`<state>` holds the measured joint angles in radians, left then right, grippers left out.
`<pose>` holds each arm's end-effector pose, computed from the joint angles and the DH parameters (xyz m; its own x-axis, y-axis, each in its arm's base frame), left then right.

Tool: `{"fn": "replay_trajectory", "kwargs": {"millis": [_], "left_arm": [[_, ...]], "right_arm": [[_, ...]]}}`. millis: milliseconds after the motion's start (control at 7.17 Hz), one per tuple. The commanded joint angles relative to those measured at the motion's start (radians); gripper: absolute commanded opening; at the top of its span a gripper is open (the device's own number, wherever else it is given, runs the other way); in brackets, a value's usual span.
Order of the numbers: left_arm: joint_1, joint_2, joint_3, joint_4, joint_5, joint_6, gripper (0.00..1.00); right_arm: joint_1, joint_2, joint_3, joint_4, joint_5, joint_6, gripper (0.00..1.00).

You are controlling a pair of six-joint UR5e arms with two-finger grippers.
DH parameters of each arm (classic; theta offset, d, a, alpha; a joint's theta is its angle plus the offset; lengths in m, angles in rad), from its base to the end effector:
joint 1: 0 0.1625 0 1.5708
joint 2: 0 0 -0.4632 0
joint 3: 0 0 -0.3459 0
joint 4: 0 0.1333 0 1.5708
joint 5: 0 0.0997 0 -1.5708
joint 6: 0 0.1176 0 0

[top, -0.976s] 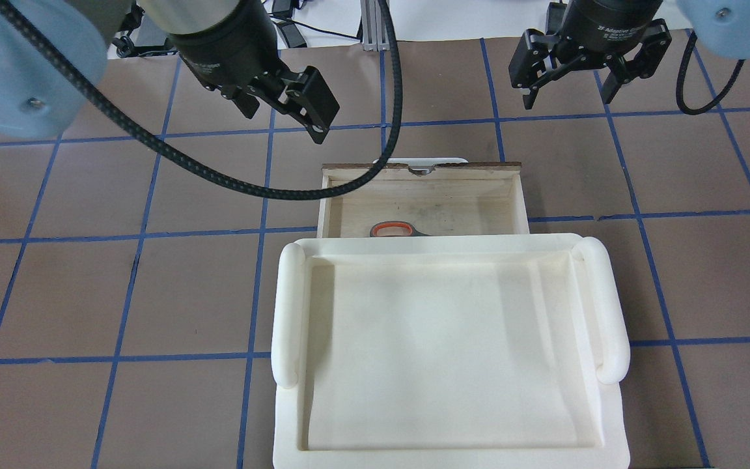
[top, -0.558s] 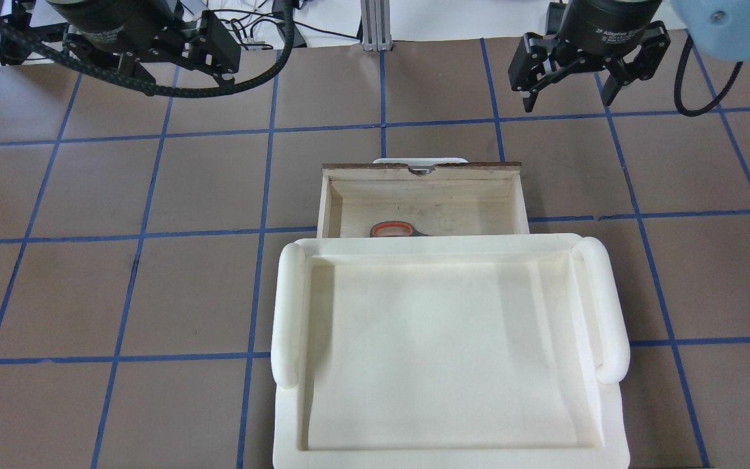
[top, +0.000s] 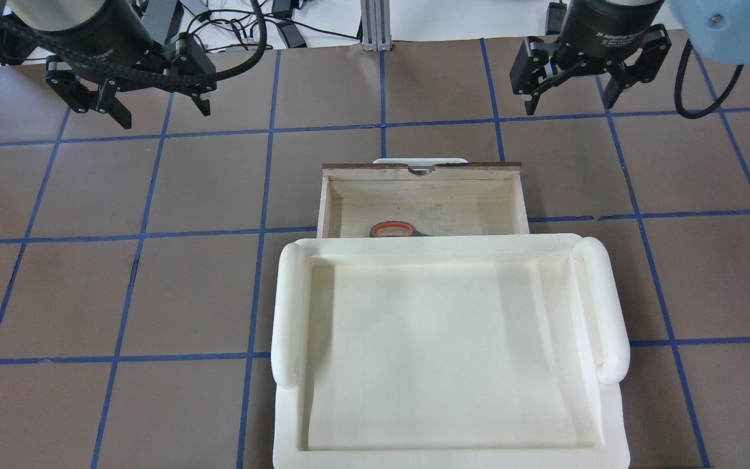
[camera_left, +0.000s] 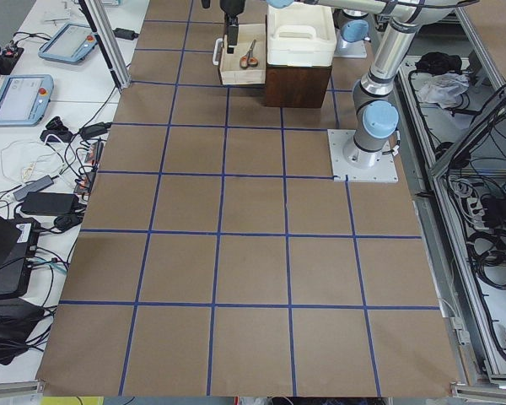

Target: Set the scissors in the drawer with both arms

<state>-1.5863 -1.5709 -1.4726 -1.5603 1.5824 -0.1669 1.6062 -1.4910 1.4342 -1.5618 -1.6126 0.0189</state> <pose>-0.1390 -0.4540 0.5535 -0.9885 -0.1511 0.0066 -0.1509 0.9825 -0.1088 0.1456 -0.4826 0.5313 -0.9991 -0.0145 0.0408 -0.0165 0.9987 -0.0486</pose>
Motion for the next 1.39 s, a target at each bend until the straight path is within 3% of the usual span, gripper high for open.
{"fn": "replay_trajectory", "kwargs": {"millis": [0,1255], "left_arm": [[-0.006,-0.002,-0.005,-0.012,-0.002,-0.014,1.0],[-0.006,0.011,-0.02,-0.014,-0.002,0.003,1.0]], "right_arm": [[0.0,0.0,0.0,-0.001,0.002,0.001,1.0],[0.0,-0.031,0.017,-0.01,0.02,0.0,1.0]]}}
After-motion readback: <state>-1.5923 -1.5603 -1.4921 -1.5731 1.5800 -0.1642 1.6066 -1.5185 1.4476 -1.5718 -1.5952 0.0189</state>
